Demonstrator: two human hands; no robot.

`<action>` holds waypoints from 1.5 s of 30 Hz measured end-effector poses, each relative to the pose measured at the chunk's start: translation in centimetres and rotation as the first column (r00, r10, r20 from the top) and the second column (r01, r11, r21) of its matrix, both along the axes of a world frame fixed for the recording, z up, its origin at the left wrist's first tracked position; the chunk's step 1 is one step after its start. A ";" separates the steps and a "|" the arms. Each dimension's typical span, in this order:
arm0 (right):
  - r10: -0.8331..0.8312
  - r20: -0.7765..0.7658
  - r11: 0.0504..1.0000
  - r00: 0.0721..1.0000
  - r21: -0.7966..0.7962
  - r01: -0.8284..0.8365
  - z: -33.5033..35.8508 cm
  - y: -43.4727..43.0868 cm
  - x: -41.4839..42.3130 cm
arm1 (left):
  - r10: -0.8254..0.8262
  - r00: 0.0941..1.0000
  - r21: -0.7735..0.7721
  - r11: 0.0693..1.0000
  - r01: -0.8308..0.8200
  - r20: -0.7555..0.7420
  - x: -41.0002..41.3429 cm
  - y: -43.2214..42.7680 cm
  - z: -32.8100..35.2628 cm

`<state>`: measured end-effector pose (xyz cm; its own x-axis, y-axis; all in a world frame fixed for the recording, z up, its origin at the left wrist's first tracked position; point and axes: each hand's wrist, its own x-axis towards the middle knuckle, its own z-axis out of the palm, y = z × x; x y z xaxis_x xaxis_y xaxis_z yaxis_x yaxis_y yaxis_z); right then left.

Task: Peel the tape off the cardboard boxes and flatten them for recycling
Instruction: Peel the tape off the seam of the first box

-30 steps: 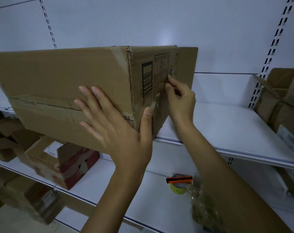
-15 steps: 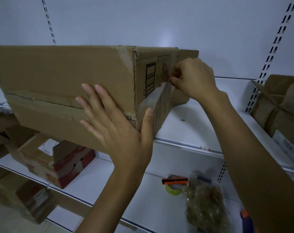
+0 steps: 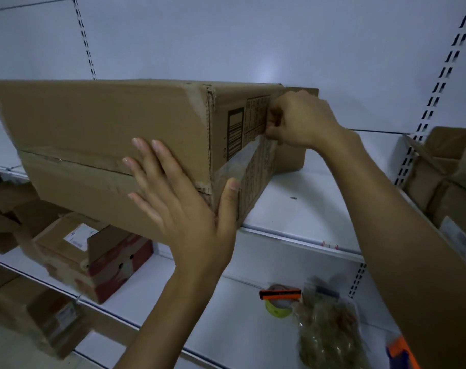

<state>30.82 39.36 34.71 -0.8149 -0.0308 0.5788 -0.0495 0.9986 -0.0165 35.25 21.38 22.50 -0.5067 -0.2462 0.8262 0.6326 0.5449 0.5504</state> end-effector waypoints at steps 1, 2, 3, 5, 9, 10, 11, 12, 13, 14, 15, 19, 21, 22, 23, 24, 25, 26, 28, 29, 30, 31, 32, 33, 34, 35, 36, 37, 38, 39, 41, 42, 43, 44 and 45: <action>0.013 -0.027 0.998 1.000 -0.068 -0.015 -0.6 -0.2 -0.3 | -0.008 1.000 -0.002 1.000 0.008 0.002 -0.3 -0.4 0.0; 0.030 -0.056 0.989 0.998 -0.142 -0.038 -1.2 -0.5 -0.7 | -0.017 1.000 -0.003 1.000 0.017 0.004 -0.6 -0.8 0.0; 0.045 -0.094 0.977 0.995 -0.203 -0.063 -1.9 -0.7 -1.0 | -0.027 1.000 -0.004 1.000 0.027 0.006 -1.0 -1.2 0.1; 0.077 -0.176 0.956 0.981 -0.266 -0.122 -3.2 -1.1 -1.0 | -0.041 0.999 -0.011 0.999 0.041 0.005 -1.7 -2.0 0.1; 0.139 -0.261 0.912 0.955 -0.341 -0.226 -5.8 -2.6 0.3 | -0.058 0.998 -0.024 0.998 0.058 -0.018 -2.8 -3.1 0.0; 0.138 -0.277 0.890 0.951 -0.387 -0.242 -6.4 -2.9 0.7 | -0.058 0.998 -0.020 0.998 0.057 -0.024 -3.0 -3.2 0.0; 0.132 -0.314 0.844 0.940 -0.462 -0.273 -7.0 -3.0 0.8 | -0.054 0.998 -0.015 0.998 0.053 -0.030 -3.1 -3.2 -0.1; 0.116 -0.371 0.760 0.921 -0.564 -0.323 -7.4 -3.2 0.8 | -0.048 0.998 -0.010 0.999 0.048 -0.037 -3.2 -3.1 -0.2; 0.091 -0.420 0.649 0.903 -0.662 -0.374 -7.7 -3.3 0.6 | -0.040 0.998 -0.005 0.999 0.040 -0.045 -3.2 -3.0 -0.3; 0.079 -0.427 0.535 0.901 -0.745 -0.400 -7.8 -3.5 0.3 | -0.029 0.998 0.001 1.000 0.029 -0.049 -3.3 -2.8 -0.3; 0.096 -0.404 0.433 0.910 -0.806 -0.404 -7.9 -3.9 -0.2 | -0.018 0.999 0.008 1.000 0.018 -0.050 -3.4 -2.6 -0.4; 0.059 -0.416 0.356 0.907 -0.841 -0.408 -9.3 -6.2 -2.2 | 0.019 0.999 0.024 1.000 -0.018 -0.041 -3.7 -1.8 -0.3; -0.077 -0.477 0.316 0.875 -0.844 -0.433 -9.2 -6.4 -3.0 | 0.029 0.999 0.027 0.999 -0.028 -0.042 -3.8 -1.8 -0.5; -0.122 -0.487 0.333 0.865 -0.841 -0.427 -9.0 -6.3 -3.5 | 0.032 0.999 0.027 0.999 -0.031 -0.043 -3.8 -1.8 -0.5; -0.144 -0.483 0.386 0.864 -0.831 -0.401 -8.7 -6.2 -3.9 | 0.034 0.999 0.026 0.999 -0.033 -0.042 -3.9 -1.8 -0.5; -0.135 -0.470 0.450 0.872 -0.814 -0.368 -8.4 -6.1 -3.9 | 0.037 0.999 0.024 0.999 -0.036 -0.039 -3.9 -1.7 -0.5; -0.081 -0.451 0.493 0.889 -0.793 -0.358 -8.5 -6.0 -3.6 | 0.040 0.998 0.020 0.999 -0.040 -0.038 -4.0 -1.8 -0.5; 0.020 -0.426 0.505 0.905 -0.777 -0.377 -9.0 -6.1 -2.7 | 0.044 0.998 0.013 0.999 -0.044 -0.041 -4.2 -1.8 -0.5; 0.287 -0.357 0.462 0.889 -0.761 -0.455 -10.9 -6.4 0.5 | 0.051 0.998 0.000 0.999 -0.051 -0.045 -4.8 -1.7 -0.4; 0.378 -0.319 0.459 0.869 -0.751 -0.475 -12.1 -6.6 2.5 | 0.059 0.997 -0.004 0.998 -0.060 -0.043 -5.1 -1.6 -0.4; 0.426 -0.286 0.491 0.858 -0.724 -0.485 -13.4 -6.8 4.5 | 0.071 0.997 -0.005 0.997 -0.071 -0.039 -5.4 -1.5 -0.3; 0.445 -0.265 0.542 0.855 -0.680 -0.493 -14.4 -7.1 6.4 | 0.080 0.996 -0.005 0.997 -0.080 -0.033 -5.7 -1.4 -0.3; 0.457 -0.244 0.594 0.855 -0.633 -0.497 -15.4 -7.7 8.1 | 0.086 0.996 -0.004 0.996 -0.086 -0.028 -5.8 -1.2 -0.3; 0.465 -0.214 0.634 0.859 -0.597 -0.492 -16.2 -8.5 9.5 | 0.089 0.996 -0.004 0.996 -0.089 -0.027 -5.8 -1.1 -0.3; 0.465 -0.192 0.645 0.864 -0.595 -0.479 -16.9 -9.2 10.6 | 0.089 0.996 -0.005 0.996 -0.089 -0.031 -5.8 -1.0 -0.3; 0.451 -0.185 0.644 0.873 -0.610 -0.462 -17.5 -9.6 11.3 | 0.087 0.996 -0.009 0.996 -0.087 -0.038 -5.8 -1.0 -0.5; 0.431 -0.182 0.643 0.884 -0.625 -0.442 -18.0 -9.8 11.7 | 0.084 0.996 -0.015 0.996 -0.084 -0.044 -5.8 -1.0 -0.6; 0.407 -0.192 0.646 0.893 -0.631 -0.430 -18.1 -9.8 11.9 | 0.083 0.995 -0.021 0.996 -0.085 -0.048 -5.8 -1.1 -0.8; 0.371 -0.234 0.649 0.899 -0.627 -0.431 -17.8 -9.8 12.1 | 0.085 0.995 -0.028 0.996 -0.086 -0.049 -5.8 -1.1 -0.9; 0.317 -0.318 0.656 0.894 -0.607 -0.449 -17.5 -9.5 12.4 | 0.084 0.995 -0.032 0.996 -0.085 -0.047 -5.8 -1.2 -0.9; 0.190 -0.558 0.656 0.808 -0.540 -0.527 -16.3 -8.8 13.3 | 0.076 0.996 -0.037 0.996 -0.078 -0.042 -5.7 -1.2 -0.9; 0.142 -0.664 0.653 0.734 -0.494 -0.574 -15.9 -8.6 13.8 | 0.075 0.996 -0.044 0.996 -0.077 -0.045 -5.8 -1.2 -1.0; 0.122 -0.736 0.665 0.666 -0.437 -0.605 -15.5 -8.5 14.2 | 0.076 0.996 -0.053 0.995 -0.079 -0.051 -5.8 -1.3 -1.0; 0.109 -0.771 0.674 0.627 -0.406 -0.617 -15.3 -8.8 14.6 | 0.077 0.996 -0.061 0.995 -0.080 -0.055 -5.8 -1.3 -1.0; 0.094 -0.783 0.656 0.615 -0.416 -0.630 -15.2 -9.2 14.6 | 0.078 0.995 -0.066 0.994 -0.082 -0.055 -5.8 -1.3 -1.0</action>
<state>45.43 30.14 19.55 -0.2070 0.3366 0.9186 -0.6675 0.6379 -0.3841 29.49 20.10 21.51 -0.4430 -0.2260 0.8675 0.6127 0.6301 0.4771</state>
